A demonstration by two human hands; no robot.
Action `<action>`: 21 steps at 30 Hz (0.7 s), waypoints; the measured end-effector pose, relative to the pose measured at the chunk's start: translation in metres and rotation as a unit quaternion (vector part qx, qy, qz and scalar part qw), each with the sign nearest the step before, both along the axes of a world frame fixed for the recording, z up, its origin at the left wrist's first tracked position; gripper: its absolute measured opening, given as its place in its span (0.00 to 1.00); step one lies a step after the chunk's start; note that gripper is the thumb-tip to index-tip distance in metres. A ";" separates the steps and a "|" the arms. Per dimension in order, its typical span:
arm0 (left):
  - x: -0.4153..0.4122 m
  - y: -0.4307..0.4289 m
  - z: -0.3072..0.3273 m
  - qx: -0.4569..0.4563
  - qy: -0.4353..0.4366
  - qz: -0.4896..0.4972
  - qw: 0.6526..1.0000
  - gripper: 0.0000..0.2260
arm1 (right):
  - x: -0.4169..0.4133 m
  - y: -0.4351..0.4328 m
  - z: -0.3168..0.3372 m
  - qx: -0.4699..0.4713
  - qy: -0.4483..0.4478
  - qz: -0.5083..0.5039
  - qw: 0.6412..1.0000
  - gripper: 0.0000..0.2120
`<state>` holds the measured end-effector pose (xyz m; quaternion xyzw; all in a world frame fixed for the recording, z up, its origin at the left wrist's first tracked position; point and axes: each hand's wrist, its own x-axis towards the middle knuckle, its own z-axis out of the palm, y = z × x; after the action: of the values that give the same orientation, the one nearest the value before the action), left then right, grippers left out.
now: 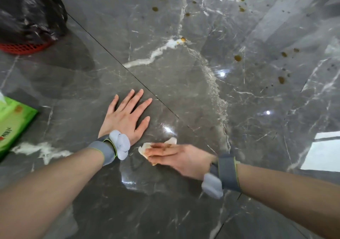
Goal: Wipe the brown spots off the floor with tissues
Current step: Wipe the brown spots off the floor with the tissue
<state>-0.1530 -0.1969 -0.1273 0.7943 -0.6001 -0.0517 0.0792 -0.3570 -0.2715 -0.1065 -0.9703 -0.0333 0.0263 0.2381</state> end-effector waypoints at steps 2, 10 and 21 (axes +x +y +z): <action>-0.001 -0.002 0.001 -0.004 0.003 0.001 1.000 0.25 | 0.003 -0.039 -0.002 0.002 -0.020 -0.145 0.989 0.21; -0.001 -0.002 0.000 0.000 0.001 0.006 1.000 0.25 | 0.005 -0.007 0.006 -0.031 -0.041 -0.246 0.968 0.26; -0.005 -0.005 0.001 -0.003 -0.008 0.005 1.000 0.25 | -0.076 -0.081 0.018 0.027 -0.047 -0.583 0.811 0.19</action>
<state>-0.1579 -0.2016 -0.1261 0.7975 -0.5968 -0.0429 0.0772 -0.4326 -0.3526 -0.0890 -0.8007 0.5267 -0.1643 0.2333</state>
